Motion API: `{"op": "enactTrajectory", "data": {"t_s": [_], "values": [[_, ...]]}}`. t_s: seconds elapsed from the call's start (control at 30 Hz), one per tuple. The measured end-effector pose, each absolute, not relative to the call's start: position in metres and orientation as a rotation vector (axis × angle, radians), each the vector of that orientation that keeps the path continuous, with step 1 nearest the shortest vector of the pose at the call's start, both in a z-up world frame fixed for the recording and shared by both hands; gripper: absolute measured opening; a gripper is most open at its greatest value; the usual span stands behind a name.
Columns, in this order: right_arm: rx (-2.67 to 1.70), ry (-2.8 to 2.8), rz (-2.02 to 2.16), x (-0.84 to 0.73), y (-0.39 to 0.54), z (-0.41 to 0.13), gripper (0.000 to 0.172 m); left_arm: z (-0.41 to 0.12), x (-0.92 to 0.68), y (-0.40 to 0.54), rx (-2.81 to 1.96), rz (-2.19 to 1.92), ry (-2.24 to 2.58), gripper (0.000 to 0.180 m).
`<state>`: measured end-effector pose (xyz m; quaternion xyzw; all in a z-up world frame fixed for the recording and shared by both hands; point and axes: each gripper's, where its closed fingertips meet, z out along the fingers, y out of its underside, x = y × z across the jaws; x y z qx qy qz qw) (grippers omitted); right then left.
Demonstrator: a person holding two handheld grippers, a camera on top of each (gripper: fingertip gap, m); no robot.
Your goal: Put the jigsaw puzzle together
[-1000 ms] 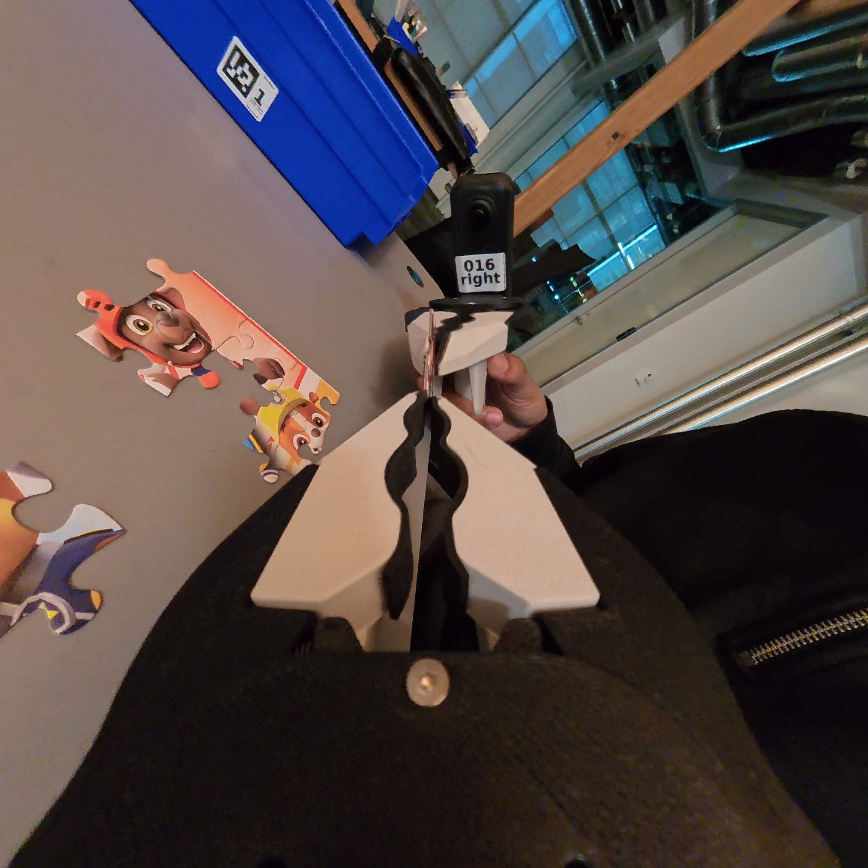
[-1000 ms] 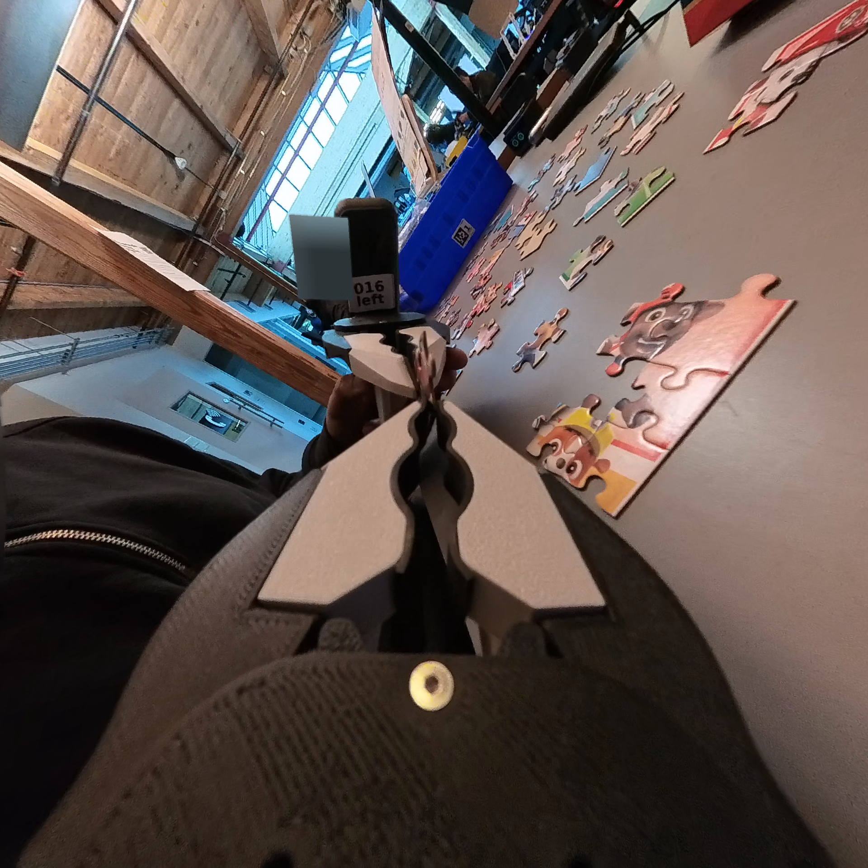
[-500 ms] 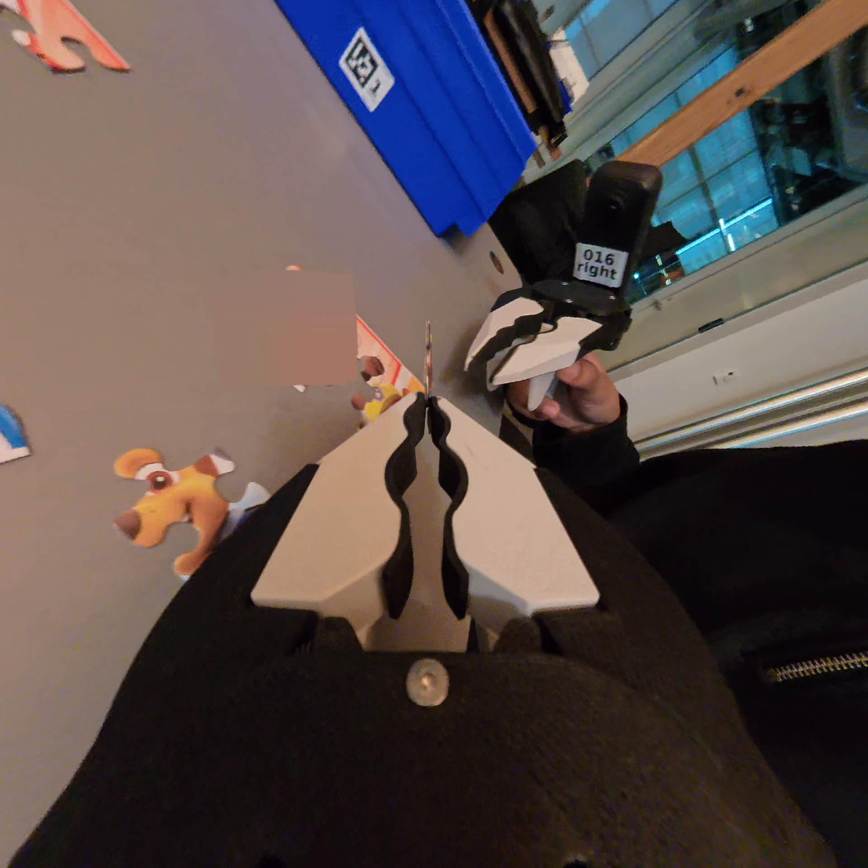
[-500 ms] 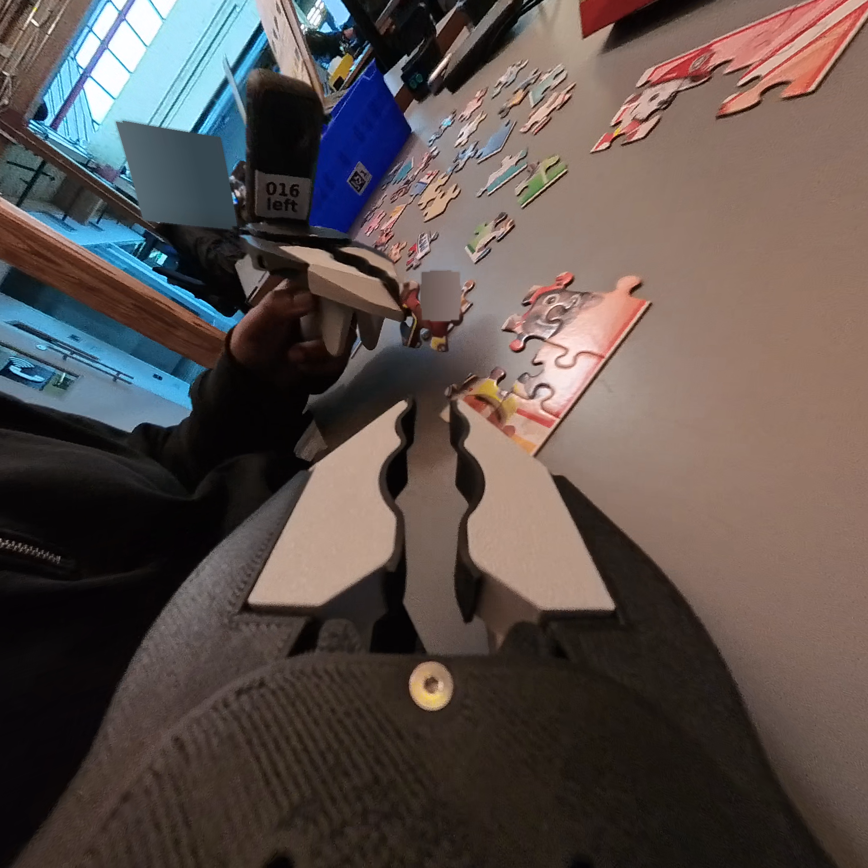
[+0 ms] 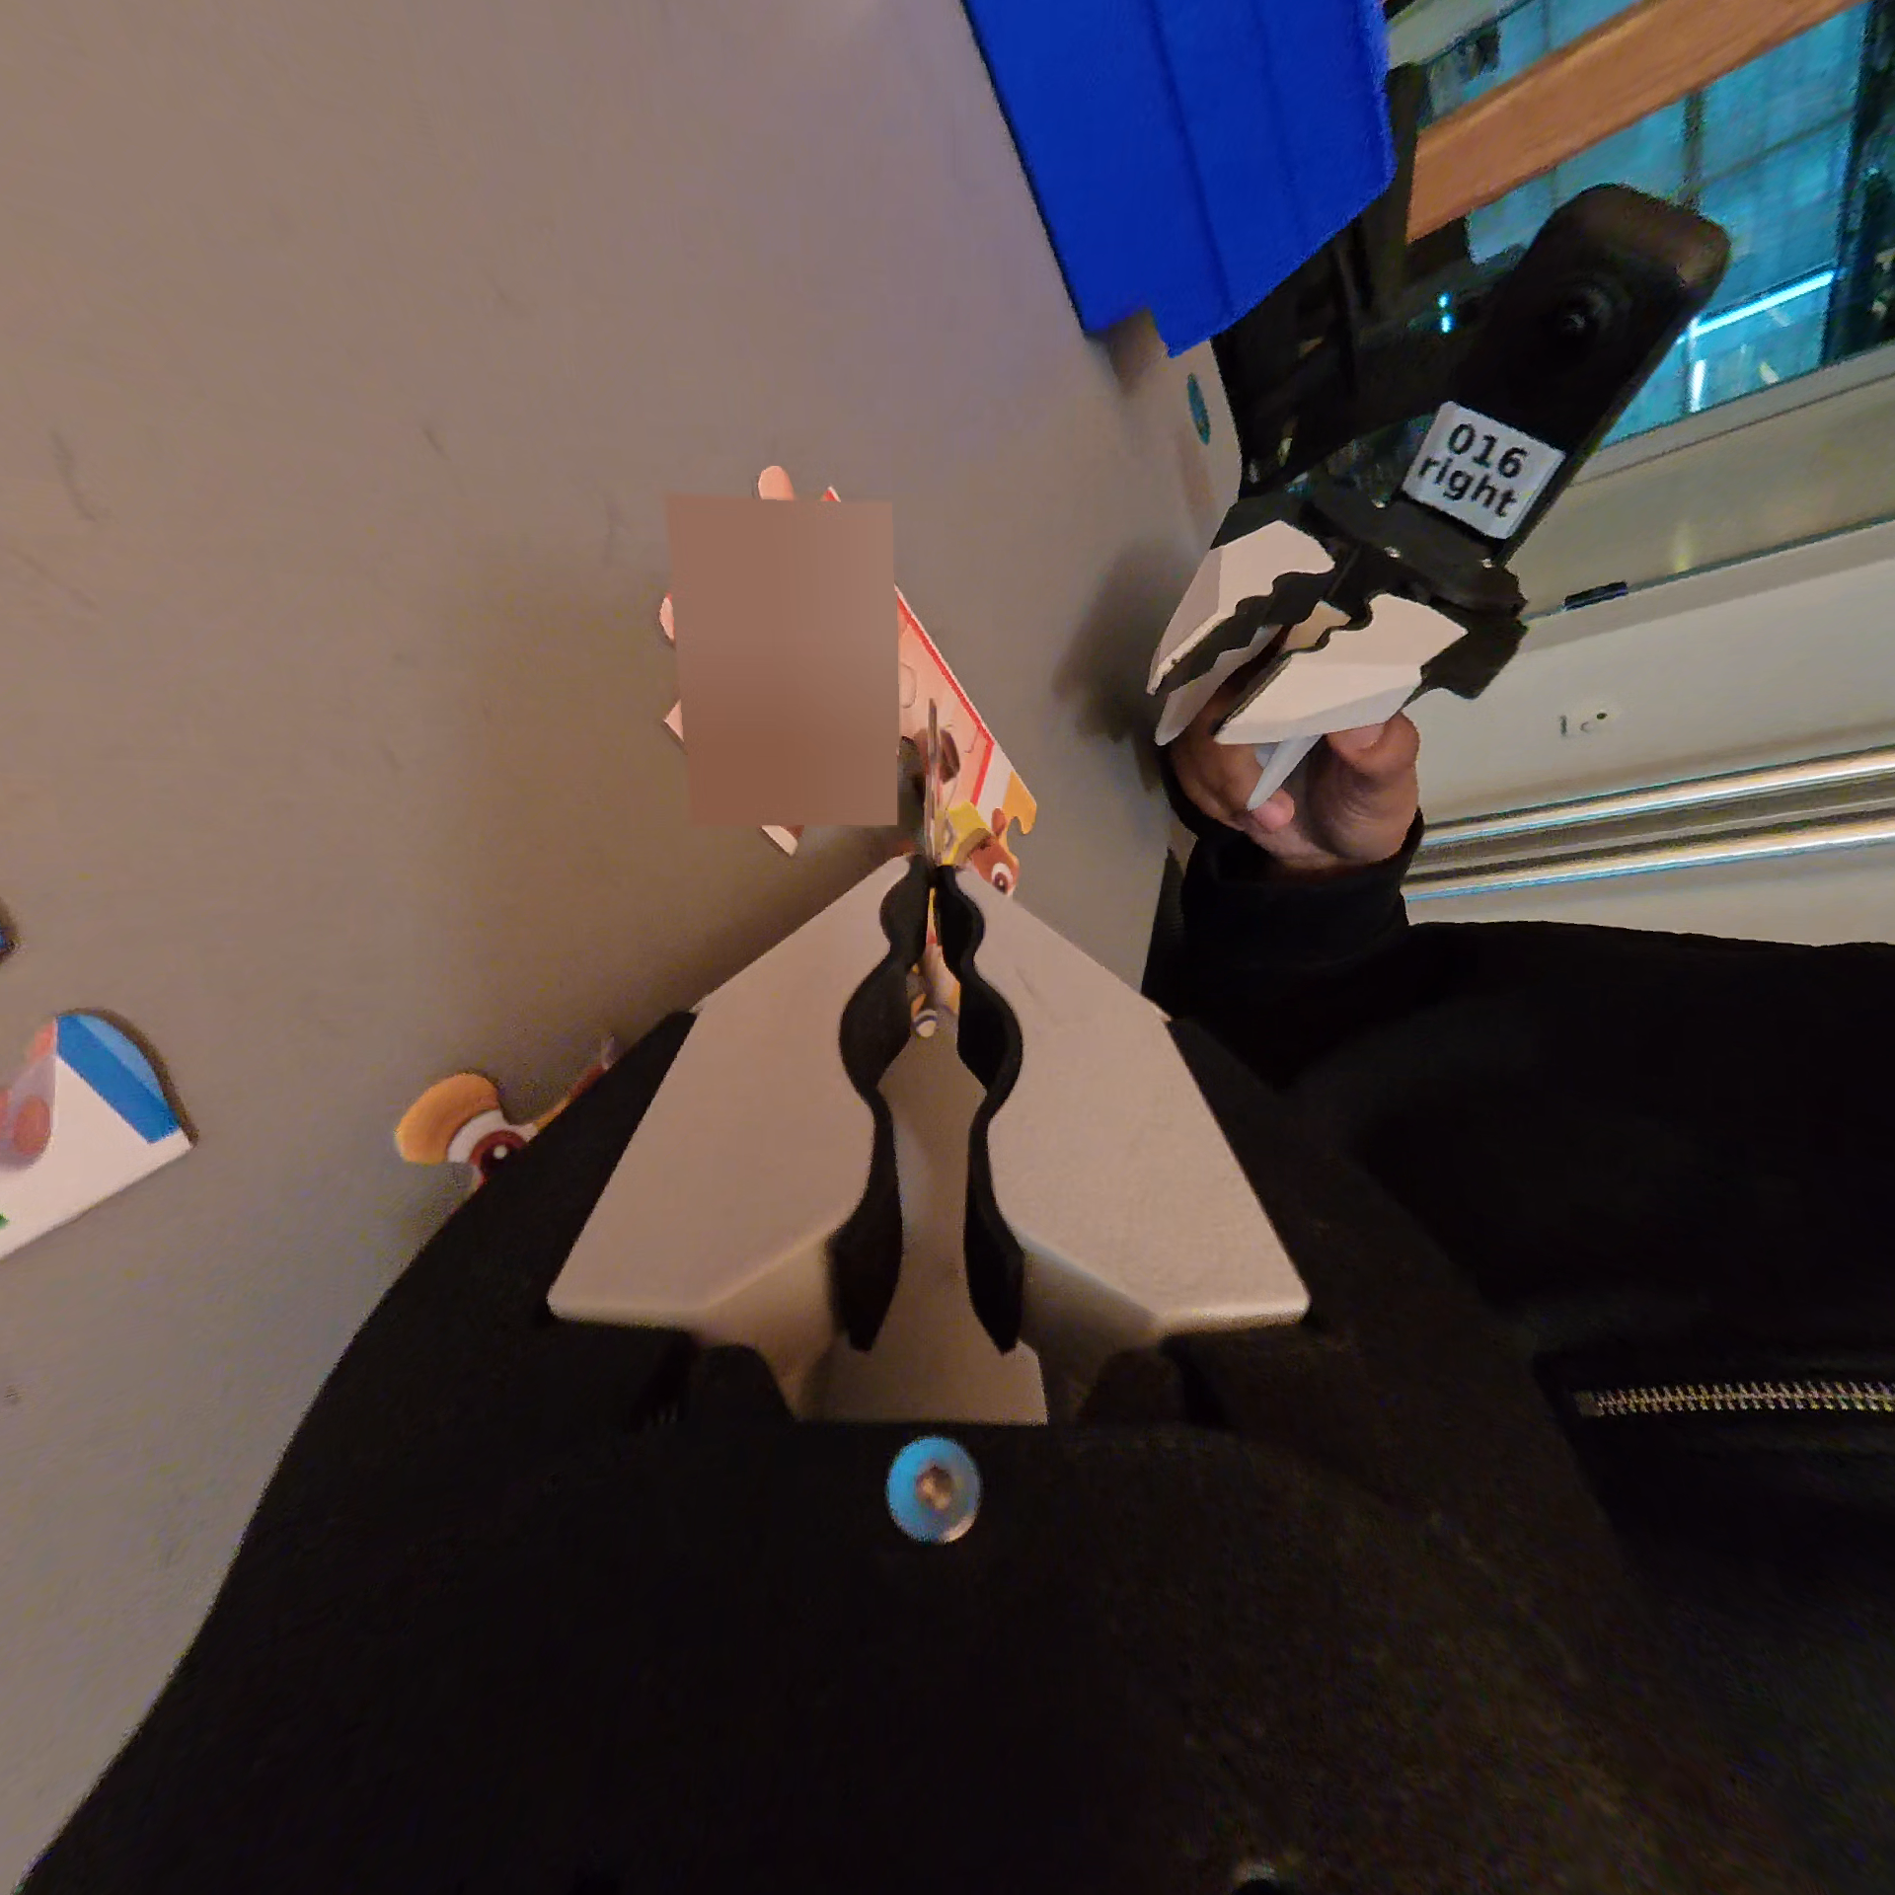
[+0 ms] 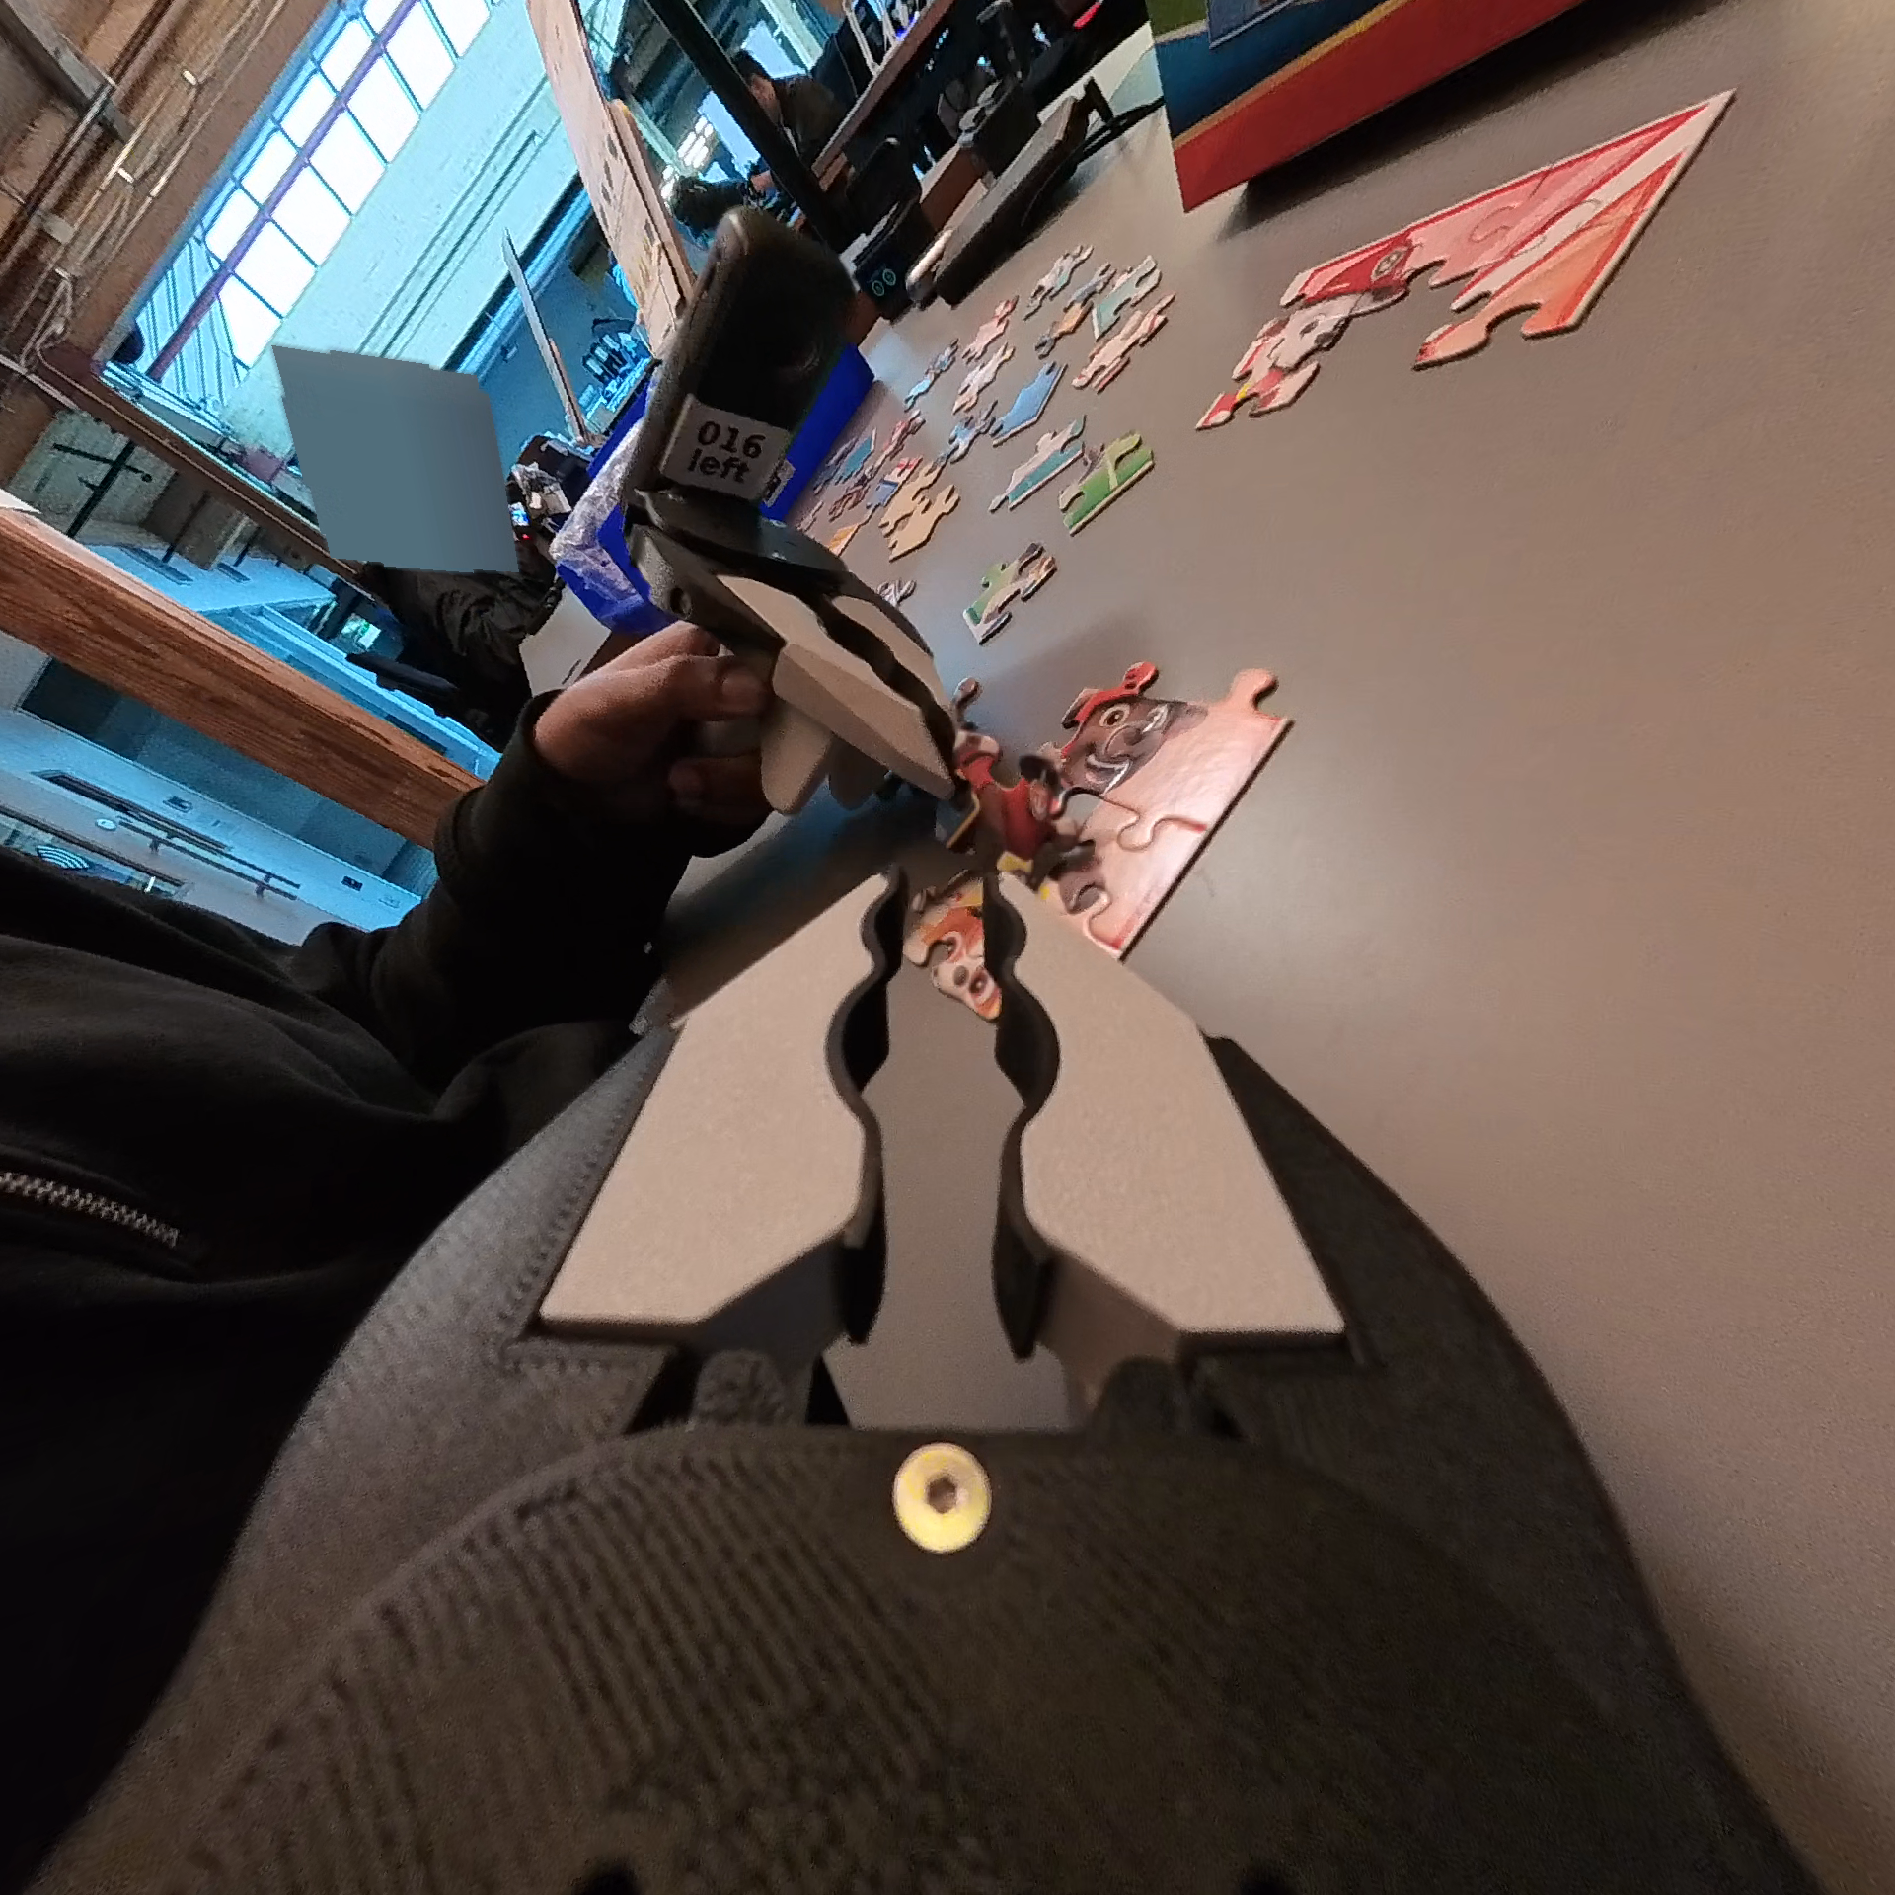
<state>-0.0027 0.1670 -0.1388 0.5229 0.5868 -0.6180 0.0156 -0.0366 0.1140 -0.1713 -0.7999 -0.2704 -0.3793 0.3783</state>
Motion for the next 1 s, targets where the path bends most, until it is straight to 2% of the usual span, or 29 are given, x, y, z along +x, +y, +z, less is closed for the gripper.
{"op": "enactTrajectory", "data": {"t_s": [0.2,0.4,1.0], "values": [[1.612,1.814,-1.899,-0.004,0.165,-0.141,0.012,-0.185,-0.041,0.112,-2.140,-0.895,-0.702,0.001],[1.614,1.791,-1.907,-0.005,0.167,-0.140,0.012,-0.183,-0.045,0.112,-2.172,-0.823,-0.691,0.013],[1.622,1.818,-1.879,-0.007,0.165,-0.143,0.011,-0.184,-0.038,0.108,-2.284,-0.707,-0.603,0.016]]}}
